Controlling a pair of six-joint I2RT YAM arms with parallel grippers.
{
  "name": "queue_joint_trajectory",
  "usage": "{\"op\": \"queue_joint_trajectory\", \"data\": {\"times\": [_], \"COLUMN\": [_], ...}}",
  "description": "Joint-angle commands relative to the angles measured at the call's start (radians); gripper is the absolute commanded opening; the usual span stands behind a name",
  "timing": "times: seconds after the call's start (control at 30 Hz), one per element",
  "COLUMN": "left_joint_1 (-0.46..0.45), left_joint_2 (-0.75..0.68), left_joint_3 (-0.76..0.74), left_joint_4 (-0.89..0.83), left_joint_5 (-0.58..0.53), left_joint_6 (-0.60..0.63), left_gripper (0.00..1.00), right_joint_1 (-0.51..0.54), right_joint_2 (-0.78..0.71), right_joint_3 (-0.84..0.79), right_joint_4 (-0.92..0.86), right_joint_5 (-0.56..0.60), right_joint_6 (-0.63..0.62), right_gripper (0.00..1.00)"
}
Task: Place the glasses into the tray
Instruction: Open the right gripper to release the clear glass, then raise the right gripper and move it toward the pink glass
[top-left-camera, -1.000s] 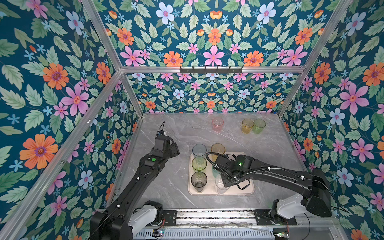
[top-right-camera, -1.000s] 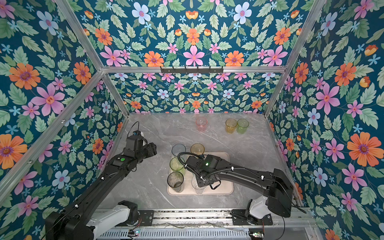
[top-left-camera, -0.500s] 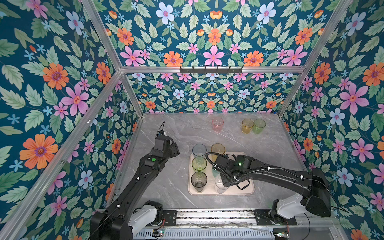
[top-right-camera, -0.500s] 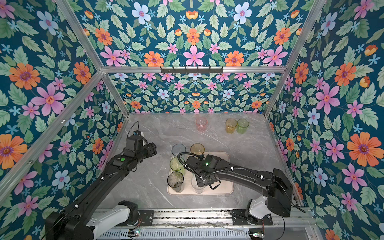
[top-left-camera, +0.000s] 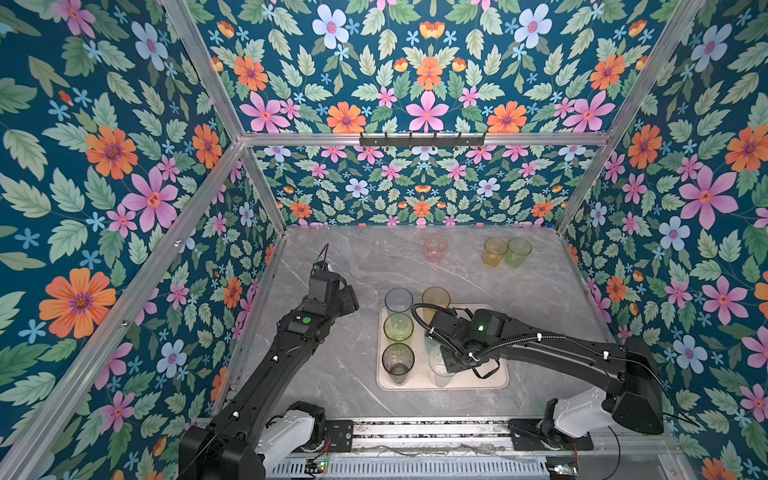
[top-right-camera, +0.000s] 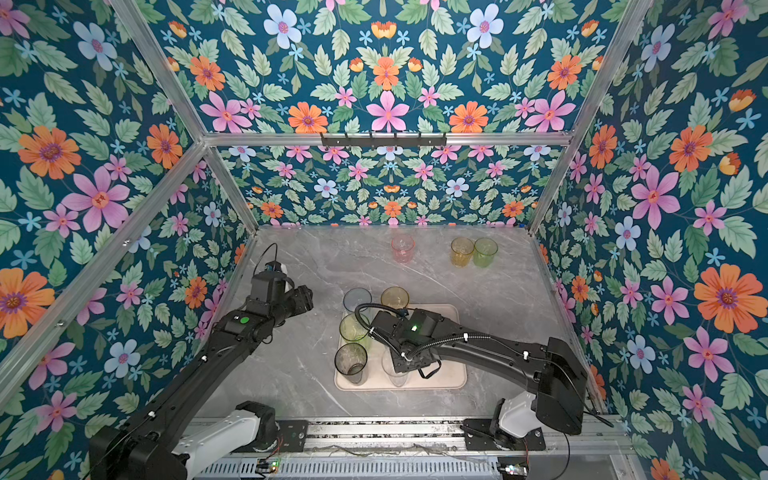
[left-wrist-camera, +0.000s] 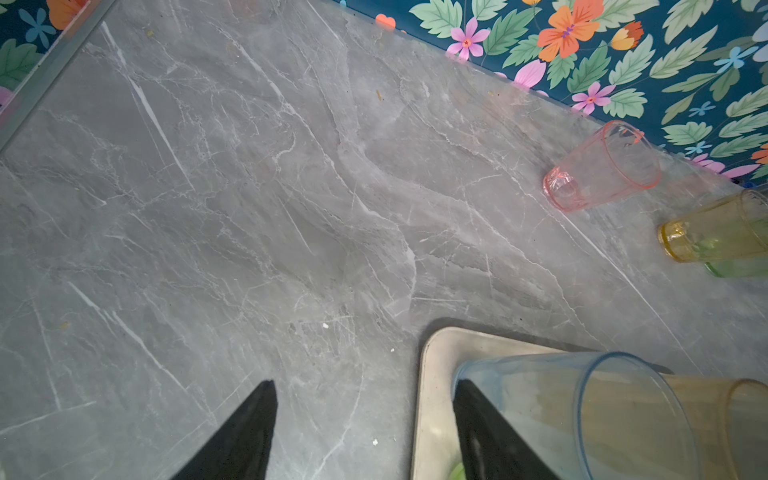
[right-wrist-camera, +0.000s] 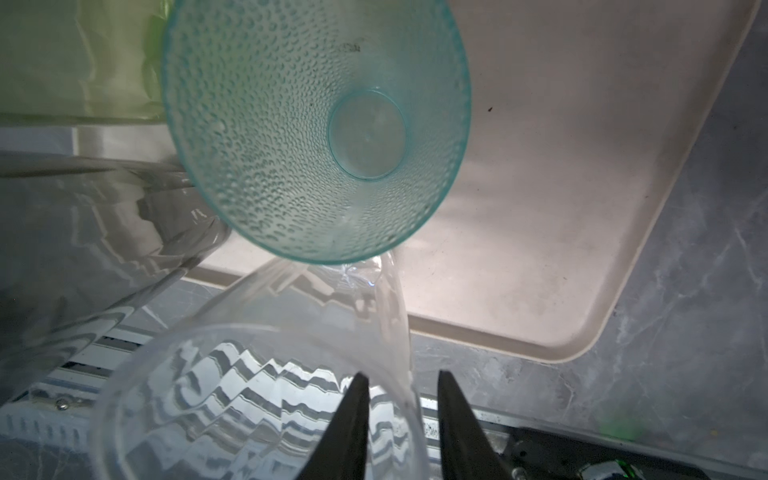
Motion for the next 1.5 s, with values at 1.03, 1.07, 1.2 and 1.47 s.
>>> {"op": "queue_joint_trajectory", "data": {"times": [1.03, 1.07, 1.2, 1.47], "left_joint_1": [0.000, 0.000, 0.001, 0.000], "left_joint_2": [0.014, 0.016, 0.017, 0.028], "left_joint_3": [0.035, 0.039, 0.056, 0.072], "left_joint_4": [-0.003, -0.004, -0.005, -0.011], "left_joint_5": [0.012, 0.010, -0.007, -0.025], "left_joint_6": [-0.007, -0.008, -0.010, 0.003], "left_gripper": [0.70, 0.70, 0.70, 0.70], "right_joint_1": [-0.401, -0.419, -0.487, -0.561], "right_joint_2": [-0.100, -0.083, -0.022, 0.110], "right_joint_3": [0.243, 0.253, 0.288, 0.393], "right_joint_4": [0.262, 0.279, 0.338, 0.363], "right_joint_5": [0.179, 0.170, 0.122, 0.075], "right_joint_6": [-0.312, -0.318, -0.332, -0.362], "right_gripper": [0.43, 0.43, 0.43, 0.43]}}
